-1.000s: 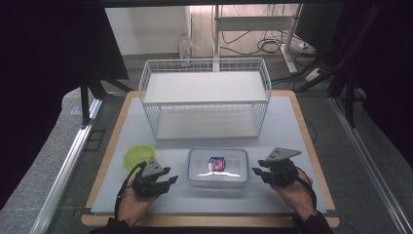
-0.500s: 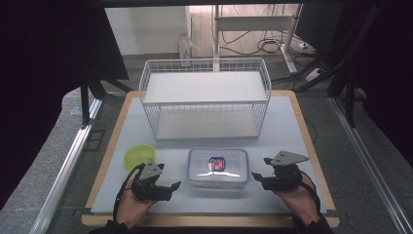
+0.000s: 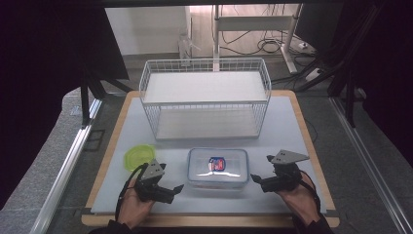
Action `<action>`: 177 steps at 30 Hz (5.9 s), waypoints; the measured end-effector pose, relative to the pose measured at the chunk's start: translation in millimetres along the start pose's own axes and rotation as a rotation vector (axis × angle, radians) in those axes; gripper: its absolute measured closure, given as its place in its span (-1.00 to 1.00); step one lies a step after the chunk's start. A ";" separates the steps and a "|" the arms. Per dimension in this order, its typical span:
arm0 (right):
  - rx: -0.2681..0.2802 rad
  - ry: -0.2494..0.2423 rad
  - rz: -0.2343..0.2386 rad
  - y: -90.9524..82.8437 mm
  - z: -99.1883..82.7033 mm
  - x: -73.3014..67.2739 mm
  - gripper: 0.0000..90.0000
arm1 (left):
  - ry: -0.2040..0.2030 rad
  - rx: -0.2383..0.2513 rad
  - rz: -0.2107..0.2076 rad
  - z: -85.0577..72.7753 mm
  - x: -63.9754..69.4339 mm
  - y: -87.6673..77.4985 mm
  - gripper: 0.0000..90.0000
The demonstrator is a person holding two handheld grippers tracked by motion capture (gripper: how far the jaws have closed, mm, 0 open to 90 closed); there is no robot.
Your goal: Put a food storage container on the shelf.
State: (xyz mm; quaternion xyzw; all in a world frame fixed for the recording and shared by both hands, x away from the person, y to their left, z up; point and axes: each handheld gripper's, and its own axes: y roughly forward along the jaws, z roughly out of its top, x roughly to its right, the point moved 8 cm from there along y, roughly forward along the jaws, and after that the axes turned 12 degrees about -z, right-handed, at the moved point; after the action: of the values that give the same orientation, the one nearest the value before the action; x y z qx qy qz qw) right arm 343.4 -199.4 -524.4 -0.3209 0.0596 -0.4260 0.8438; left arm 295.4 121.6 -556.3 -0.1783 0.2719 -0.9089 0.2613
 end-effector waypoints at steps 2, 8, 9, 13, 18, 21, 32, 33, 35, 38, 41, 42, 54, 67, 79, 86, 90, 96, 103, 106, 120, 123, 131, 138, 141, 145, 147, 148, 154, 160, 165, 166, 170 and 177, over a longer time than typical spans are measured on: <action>-0.003 -0.001 -0.003 0.3 -0.1 0.9 -0.82 | -0.012 -0.003 0.000 1.3 -0.3 -0.3 -0.92; -0.008 0.022 0.022 1.8 3.9 -1.9 -0.83 | -0.037 0.009 -0.018 13.2 -0.9 -1.0 -0.90; -0.013 0.035 0.026 2.1 4.3 -2.3 -0.84 | -0.043 0.017 -0.026 15.8 -1.3 -0.8 -0.91; -0.015 0.060 0.021 2.3 7.7 -3.1 -0.89 | -0.056 0.032 -0.041 25.8 -4.0 0.7 -0.90; -0.023 0.080 0.030 2.7 14.1 -7.3 -0.94 | -0.051 0.019 -0.071 36.8 -4.1 8.5 -0.92; -0.067 0.094 0.064 5.7 13.1 -12.1 -0.94 | -0.048 -0.006 -0.088 41.7 -4.2 18.4 -0.93; -0.122 0.122 0.202 28.0 11.1 -26.6 -0.93 | -0.085 -0.063 -0.194 48.2 -10.0 51.5 -0.99; -0.137 0.148 0.237 33.7 10.5 -29.5 -0.94 | -0.092 -0.063 -0.216 48.8 -9.4 54.6 -1.00; -0.147 0.167 0.266 37.7 11.2 -31.3 -0.95 | -0.101 -0.057 -0.215 50.2 -10.8 56.7 -1.00; -0.162 0.189 0.285 42.8 11.8 -31.7 -0.98 | -0.131 -0.058 -0.231 49.3 -12.6 57.3 -1.00; -0.183 0.239 0.337 49.3 11.9 -32.1 -0.97 | -0.180 -0.057 -0.270 46.7 -14.4 59.1 -1.00; -0.183 0.239 0.337 49.3 11.9 -32.1 -0.97 | -0.188 -0.058 -0.286 46.1 -14.8 60.0 -1.00; -0.207 0.251 0.357 33.9 8.9 -29.9 -0.59 | -0.211 -0.074 -0.325 41.2 -5.3 52.3 -0.79; -0.114 0.223 0.344 7.6 8.5 -29.1 -0.02 | -0.198 0.036 -0.342 27.8 6.8 23.3 -0.12; -0.145 0.323 0.388 9.0 4.4 -29.5 0.06 | -0.233 0.065 -0.294 26.4 14.9 19.8 -0.08; -0.143 0.362 0.365 5.7 5.6 -30.2 0.15 | -0.247 0.082 -0.262 30.2 14.9 18.8 -0.01; -0.121 0.352 0.335 4.7 8.3 -29.2 0.19 | -0.231 0.080 -0.229 32.6 15.3 18.7 0.02; -0.099 0.357 0.321 4.5 11.4 -27.6 0.19 | -0.237 0.082 -0.222 33.7 14.8 18.8 0.05; -0.061 0.343 0.305 1.5 21.9 -24.0 0.19 | -0.215 0.095 -0.210 39.8 13.3 15.7 0.05; -0.043 0.335 0.304 0.7 27.5 -23.7 0.19 | -0.205 0.116 -0.204 44.6 11.9 9.7 0.06; 0.027 0.312 0.303 -2.0 67.0 -18.2 0.19 | -0.172 0.172 -0.167 68.3 1.4 -14.4 0.08; 0.041 0.304 0.303 -3.5 76.6 -16.6 0.19 | -0.161 0.182 -0.155 76.5 -0.7 -21.1 0.08; 0.072 0.297 0.304 -7.8 102.4 -8.3 0.18 | -0.152 0.193 -0.145 97.9 -6.3 -33.5 0.08; 0.092 0.292 0.301 -10.2 120.3 -1.6 0.18 | -0.132 0.199 -0.136 118.7 -14.0 -43.8 0.07; 0.106 0.287 0.305 -11.4 134.7 4.7 0.18 | -0.124 0.200 -0.126 128.8 -16.5 -48.9 0.07; 0.119 0.288 0.304 -12.2 144.2 8.4 0.18 | -0.120 0.207 -0.122 140.9 -21.7 -55.0 0.07; 0.126 0.287 0.300 -12.5 152.1 10.9 0.18 | -0.121 0.210 -0.121 146.1 -24.9 -57.4 0.08; 0.127 0.288 0.298 -12.7 155.6 12.1 0.18 | -0.123 0.214 -0.121 148.8 -26.3 -58.6 0.08; 0.145 0.290 0.294 -10.4 177.1 20.1 0.18 | -0.112 0.221 -0.118 164.1 -36.7 -65.8 0.07; 0.157 0.298 0.292 -7.7 192.2 26.5 0.18 | -0.116 0.222 -0.115 180.6 -48.1 -72.1 0.07; 0.170 0.303 0.288 -6.2 211.1 34.6 0.18 | -0.120 0.228 -0.116 195.8 -58.4 -77.7 0.07; 0.173 0.303 0.287 -5.7 214.8 36.2 0.18 | -0.123 0.227 -0.117 198.7 -60.7 -78.7 0.07; 0.178 0.303 0.281 -3.5 227.3 41.6 0.18 | -0.125 0.228 -0.125 210.1 -70.0 -81.9 0.07; 0.195 0.322 0.273 0.8 243.4 50.2 0.18 | -0.124 0.219 -0.122 226.3 -83.3 -83.6 0.05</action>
State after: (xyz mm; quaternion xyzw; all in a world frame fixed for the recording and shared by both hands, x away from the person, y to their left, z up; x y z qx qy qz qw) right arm 466.6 -117.6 -324.6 -0.1547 0.1950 -0.3572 0.9003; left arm 435.9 138.3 -343.8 -0.2207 0.1430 -0.9345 0.2398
